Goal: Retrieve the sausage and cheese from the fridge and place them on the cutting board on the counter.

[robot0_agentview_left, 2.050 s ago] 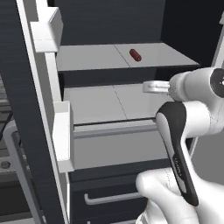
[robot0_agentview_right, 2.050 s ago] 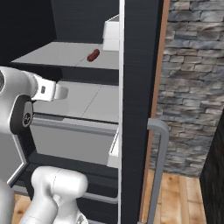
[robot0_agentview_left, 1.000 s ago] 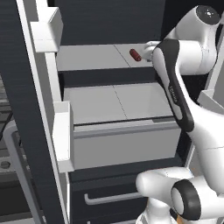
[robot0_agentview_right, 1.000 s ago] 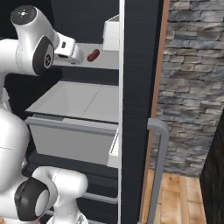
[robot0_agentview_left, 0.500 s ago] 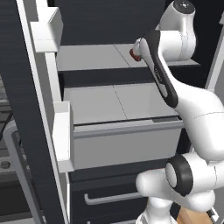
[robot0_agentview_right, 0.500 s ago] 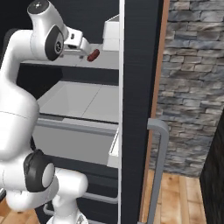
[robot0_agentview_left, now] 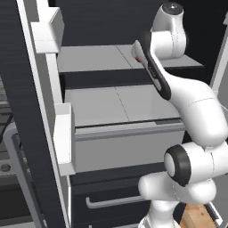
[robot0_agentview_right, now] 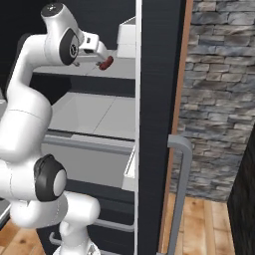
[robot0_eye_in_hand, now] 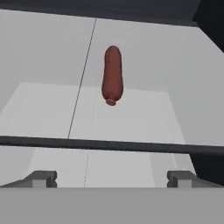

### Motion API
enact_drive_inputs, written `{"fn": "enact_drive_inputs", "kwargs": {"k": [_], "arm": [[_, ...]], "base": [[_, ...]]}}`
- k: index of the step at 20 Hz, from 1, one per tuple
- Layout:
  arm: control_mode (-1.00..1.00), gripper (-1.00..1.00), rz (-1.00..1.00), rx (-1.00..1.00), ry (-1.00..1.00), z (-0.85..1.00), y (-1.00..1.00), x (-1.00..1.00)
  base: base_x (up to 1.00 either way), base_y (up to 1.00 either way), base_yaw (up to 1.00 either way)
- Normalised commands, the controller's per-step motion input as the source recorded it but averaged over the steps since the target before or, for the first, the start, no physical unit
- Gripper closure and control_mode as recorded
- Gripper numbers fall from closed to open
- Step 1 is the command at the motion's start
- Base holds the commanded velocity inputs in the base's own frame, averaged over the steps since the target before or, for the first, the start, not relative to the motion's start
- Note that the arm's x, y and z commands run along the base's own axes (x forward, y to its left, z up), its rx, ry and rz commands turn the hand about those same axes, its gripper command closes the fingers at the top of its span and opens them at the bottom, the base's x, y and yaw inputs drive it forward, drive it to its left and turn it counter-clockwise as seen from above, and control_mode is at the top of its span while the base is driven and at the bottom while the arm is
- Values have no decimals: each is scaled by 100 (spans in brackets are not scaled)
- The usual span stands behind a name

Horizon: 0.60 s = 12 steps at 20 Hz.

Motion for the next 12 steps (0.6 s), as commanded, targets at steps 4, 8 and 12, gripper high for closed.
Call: {"fn": "enact_drive_inputs", "kwargs": {"k": [4, 8, 12], "arm": [[-100, -100, 2, -1, 0, -18, 0, 41], [-100, -100, 3, 0, -1, -9, -5, 44], [-100, -100, 5, 0, -1, 0, -2, 51]], "base": [[0, 0, 0], [0, 0, 0], [0, 0, 0]]}}
